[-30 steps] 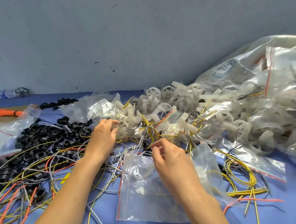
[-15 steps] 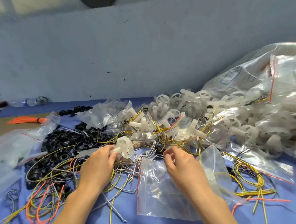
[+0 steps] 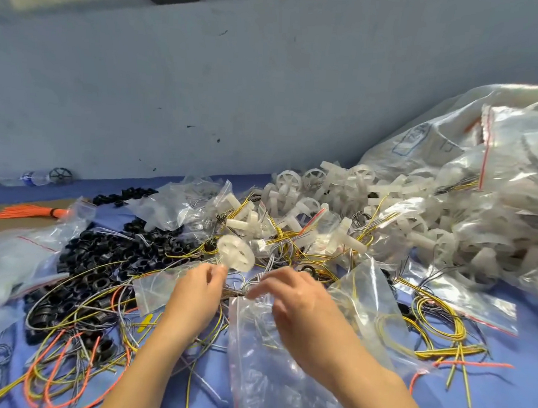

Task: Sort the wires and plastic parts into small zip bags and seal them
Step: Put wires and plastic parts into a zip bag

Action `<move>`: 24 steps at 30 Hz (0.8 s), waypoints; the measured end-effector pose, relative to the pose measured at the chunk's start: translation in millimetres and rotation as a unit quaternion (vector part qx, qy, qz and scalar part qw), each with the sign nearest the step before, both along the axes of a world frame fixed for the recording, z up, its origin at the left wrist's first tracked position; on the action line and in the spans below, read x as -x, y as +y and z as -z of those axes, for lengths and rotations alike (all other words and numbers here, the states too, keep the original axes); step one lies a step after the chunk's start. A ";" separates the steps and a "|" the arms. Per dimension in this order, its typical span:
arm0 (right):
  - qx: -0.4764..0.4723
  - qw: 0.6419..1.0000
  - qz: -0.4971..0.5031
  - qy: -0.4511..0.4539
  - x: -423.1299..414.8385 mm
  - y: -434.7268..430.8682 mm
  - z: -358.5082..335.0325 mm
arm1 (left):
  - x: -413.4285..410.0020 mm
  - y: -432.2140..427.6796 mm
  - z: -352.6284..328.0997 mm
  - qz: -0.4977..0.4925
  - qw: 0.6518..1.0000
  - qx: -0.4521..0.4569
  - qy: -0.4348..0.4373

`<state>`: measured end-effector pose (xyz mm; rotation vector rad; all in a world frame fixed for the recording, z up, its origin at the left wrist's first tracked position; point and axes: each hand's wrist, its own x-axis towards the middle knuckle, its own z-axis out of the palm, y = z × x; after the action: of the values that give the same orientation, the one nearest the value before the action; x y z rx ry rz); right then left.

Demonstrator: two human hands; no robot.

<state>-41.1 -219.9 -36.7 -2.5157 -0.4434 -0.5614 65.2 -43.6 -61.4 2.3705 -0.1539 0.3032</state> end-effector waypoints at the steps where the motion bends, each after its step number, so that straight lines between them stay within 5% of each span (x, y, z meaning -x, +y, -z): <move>1: 0.029 0.999 -0.034 0.002 1.0 6.4 0.2 | -0.1 1.4 -5.1 -0.014 0.999 0.044 -0.001; 8: 0.202 0.972 -0.121 0.023 0.5 32.6 19.7 | 21.9 9.0 -36.9 -0.007 0.909 0.398 0.126; 13: 0.103 0.993 -0.040 -0.039 -2.5 14.4 17.5 | 54.0 31.4 -31.8 0.159 0.836 0.473 0.226; 18: -0.120 0.990 0.003 -0.068 -0.7 -0.8 9.2 | 80.0 41.9 -15.1 0.235 0.841 0.399 0.280; 24: -0.164 0.982 -0.002 -0.098 7.8 2.5 -11.0 | 92.2 35.9 -30.6 0.279 0.943 0.124 0.132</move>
<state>-49.0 -217.4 -25.7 -2.1552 -0.3911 -0.8141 -27.0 -7.8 -30.8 1.9909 -0.6078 -0.2540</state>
